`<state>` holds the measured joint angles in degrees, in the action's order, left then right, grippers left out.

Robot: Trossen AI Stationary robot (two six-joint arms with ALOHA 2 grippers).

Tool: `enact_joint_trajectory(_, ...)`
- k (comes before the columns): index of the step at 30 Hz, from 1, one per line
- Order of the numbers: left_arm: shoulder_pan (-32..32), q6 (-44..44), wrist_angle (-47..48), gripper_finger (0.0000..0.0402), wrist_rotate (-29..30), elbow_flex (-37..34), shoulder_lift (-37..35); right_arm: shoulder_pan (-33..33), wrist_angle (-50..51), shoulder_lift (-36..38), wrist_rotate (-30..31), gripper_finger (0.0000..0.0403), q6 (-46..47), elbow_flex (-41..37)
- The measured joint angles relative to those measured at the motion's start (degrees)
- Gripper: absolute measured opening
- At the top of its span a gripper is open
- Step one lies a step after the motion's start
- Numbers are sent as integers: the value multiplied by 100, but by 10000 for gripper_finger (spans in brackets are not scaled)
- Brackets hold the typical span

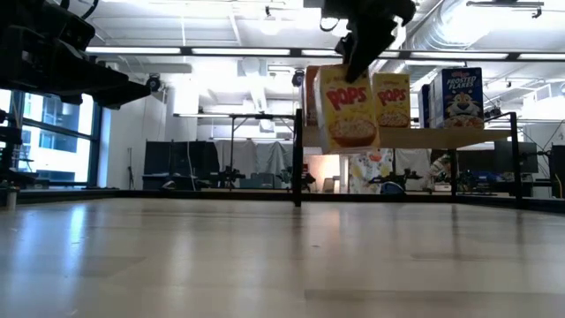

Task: Stack cereal on shelf
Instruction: Put the yellow cereal box on the shelf aligned with the yellow cereal boxes

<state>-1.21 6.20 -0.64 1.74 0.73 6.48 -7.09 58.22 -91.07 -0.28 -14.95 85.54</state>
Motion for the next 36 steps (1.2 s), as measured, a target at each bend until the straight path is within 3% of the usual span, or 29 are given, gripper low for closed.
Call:
enact_joint_trajectory(11,-1,0,-1,271,0,0,-2,0,373,1056,262,154,-53,0)
enact_joint_trajectory(20,-2,0,-2,271,0,0,-1,-12,1075,1975,1228,154,-79,0)
enact_joint_trajectory(31,-1,0,-2,271,0,0,-2,-551,1403,2525,1200,154,-478,0)
enact_joint_trajectory(36,-2,0,-2,271,0,0,0,-909,1435,2508,865,154,-671,-9)
